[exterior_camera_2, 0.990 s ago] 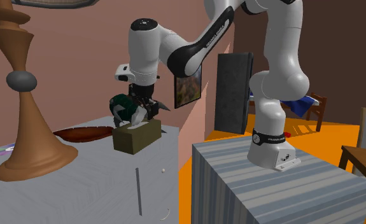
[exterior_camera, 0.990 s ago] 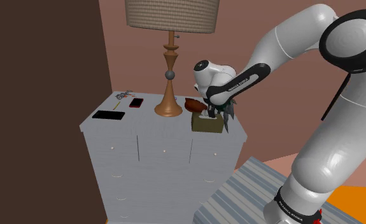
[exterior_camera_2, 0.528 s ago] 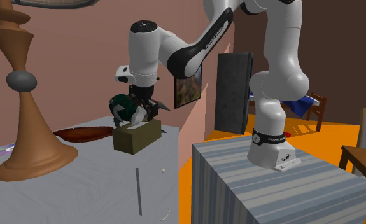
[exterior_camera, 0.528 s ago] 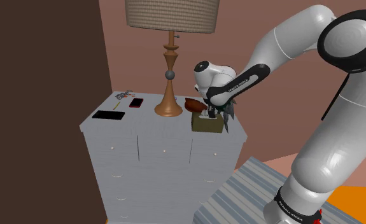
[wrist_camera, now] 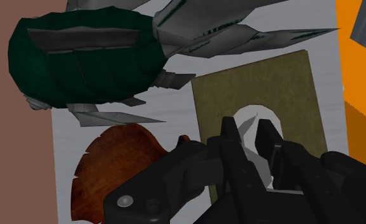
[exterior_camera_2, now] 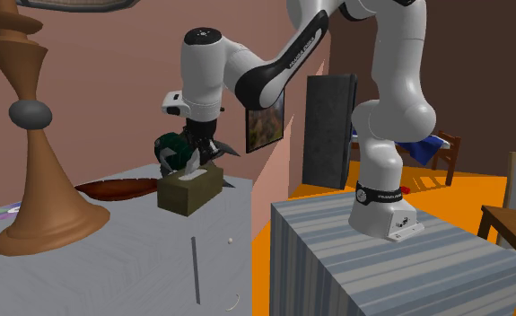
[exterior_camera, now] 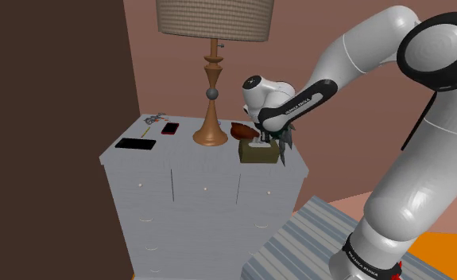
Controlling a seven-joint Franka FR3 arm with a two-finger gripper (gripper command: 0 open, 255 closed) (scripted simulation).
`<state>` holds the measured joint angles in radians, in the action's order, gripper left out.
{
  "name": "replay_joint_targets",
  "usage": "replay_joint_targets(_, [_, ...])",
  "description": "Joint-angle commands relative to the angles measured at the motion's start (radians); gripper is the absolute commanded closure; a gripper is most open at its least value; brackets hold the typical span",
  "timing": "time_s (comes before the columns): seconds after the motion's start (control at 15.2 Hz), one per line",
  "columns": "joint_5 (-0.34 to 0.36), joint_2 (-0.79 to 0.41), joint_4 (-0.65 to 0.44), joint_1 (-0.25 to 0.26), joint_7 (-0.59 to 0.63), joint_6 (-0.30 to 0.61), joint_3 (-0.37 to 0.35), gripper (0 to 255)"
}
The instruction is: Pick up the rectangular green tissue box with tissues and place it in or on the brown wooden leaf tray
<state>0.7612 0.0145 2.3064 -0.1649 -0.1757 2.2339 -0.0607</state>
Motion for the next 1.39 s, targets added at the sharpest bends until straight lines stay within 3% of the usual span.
replay_joint_targets(0.0, [-0.002,-0.002,0.002,0.001,0.000,0.000,-0.002,255])
replay_joint_targets(1.32, [-0.109,0.121,-0.096,0.016,-0.159,-0.176,-0.009,255])
